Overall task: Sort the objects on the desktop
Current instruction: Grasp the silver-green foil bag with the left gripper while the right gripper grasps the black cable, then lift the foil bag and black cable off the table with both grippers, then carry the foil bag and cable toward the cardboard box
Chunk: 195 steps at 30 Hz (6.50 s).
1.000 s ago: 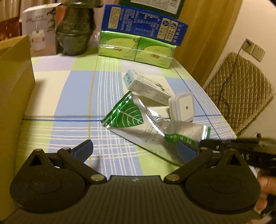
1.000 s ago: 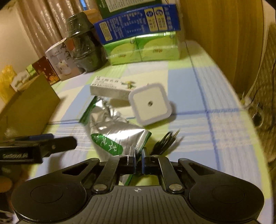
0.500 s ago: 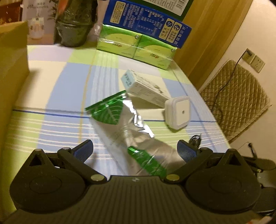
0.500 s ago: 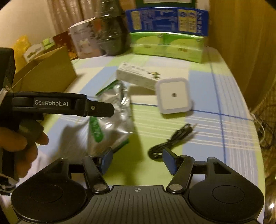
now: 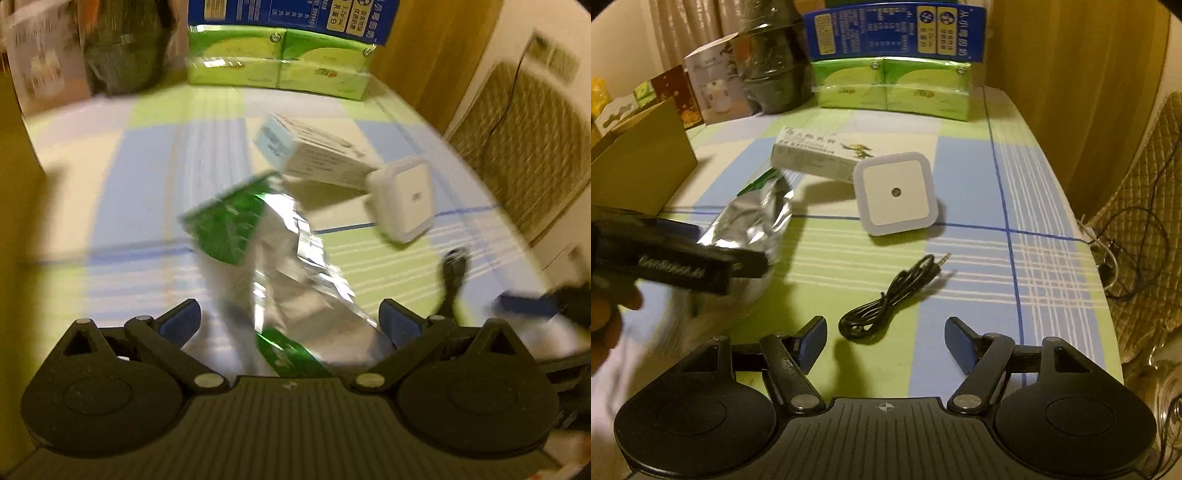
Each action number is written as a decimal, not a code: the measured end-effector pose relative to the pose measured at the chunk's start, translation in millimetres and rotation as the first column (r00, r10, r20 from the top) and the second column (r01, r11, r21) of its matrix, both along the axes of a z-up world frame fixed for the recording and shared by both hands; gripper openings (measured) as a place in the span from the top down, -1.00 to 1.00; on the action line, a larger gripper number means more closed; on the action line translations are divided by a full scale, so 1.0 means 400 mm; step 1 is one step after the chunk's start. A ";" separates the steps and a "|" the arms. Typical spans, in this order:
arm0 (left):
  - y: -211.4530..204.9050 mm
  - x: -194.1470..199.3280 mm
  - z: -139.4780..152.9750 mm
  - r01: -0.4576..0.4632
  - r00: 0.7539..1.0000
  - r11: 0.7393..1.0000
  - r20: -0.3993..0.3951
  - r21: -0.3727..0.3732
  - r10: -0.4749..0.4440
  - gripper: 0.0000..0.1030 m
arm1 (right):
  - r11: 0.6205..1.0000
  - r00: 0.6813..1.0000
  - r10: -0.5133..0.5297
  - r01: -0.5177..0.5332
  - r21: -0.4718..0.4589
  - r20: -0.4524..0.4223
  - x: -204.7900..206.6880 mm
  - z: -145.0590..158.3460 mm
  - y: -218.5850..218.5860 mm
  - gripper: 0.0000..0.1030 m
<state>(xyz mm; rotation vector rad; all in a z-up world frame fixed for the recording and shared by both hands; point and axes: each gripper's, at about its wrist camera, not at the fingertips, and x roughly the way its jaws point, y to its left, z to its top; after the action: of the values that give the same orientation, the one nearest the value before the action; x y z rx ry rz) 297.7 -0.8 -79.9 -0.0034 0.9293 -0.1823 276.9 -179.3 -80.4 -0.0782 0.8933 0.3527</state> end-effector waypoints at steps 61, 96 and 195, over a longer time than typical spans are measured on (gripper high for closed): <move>-0.015 -0.013 -0.021 0.173 0.985 0.983 -0.016 0.065 -0.173 -0.41 | 0.995 0.994 0.101 -0.100 -0.022 0.048 0.053 -0.038 0.071 0.06; -0.012 -0.009 -0.026 0.179 0.983 0.980 0.014 0.084 -0.181 -0.05 | 0.997 0.994 0.080 -0.079 -0.017 0.079 0.047 -0.029 0.097 0.79; 0.677 -0.536 0.502 -0.304 0.936 0.948 0.212 0.097 0.279 0.10 | 0.897 0.937 0.294 -0.339 0.282 0.190 -0.342 0.379 0.732 0.79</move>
<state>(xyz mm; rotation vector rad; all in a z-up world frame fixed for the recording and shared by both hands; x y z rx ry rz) 83.2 269.9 121.0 -0.0042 0.7314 0.1530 140.2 113.4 71.3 0.0432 0.6720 0.7825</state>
